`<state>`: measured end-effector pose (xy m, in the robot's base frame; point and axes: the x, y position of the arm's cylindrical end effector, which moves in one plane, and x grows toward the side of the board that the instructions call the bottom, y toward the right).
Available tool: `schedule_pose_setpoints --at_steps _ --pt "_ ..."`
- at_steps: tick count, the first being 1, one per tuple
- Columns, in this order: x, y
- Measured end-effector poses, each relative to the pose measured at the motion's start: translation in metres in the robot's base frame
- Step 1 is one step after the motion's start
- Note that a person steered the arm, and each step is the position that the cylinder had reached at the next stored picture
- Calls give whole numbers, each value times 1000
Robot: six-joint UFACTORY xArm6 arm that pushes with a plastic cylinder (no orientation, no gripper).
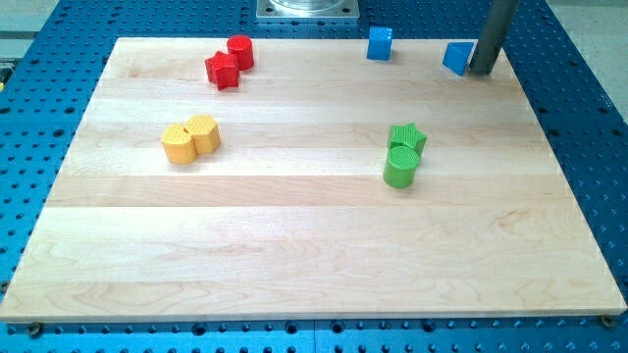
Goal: Move your arm to the left of the cube
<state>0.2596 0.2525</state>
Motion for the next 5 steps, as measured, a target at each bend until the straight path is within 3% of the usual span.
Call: schedule_pose_setpoints --at_steps 1,2,3,4,5 --pt "14 3" --pt "57 -42" --pt "57 -144" --pt "28 -223" --pt "-16 -218"
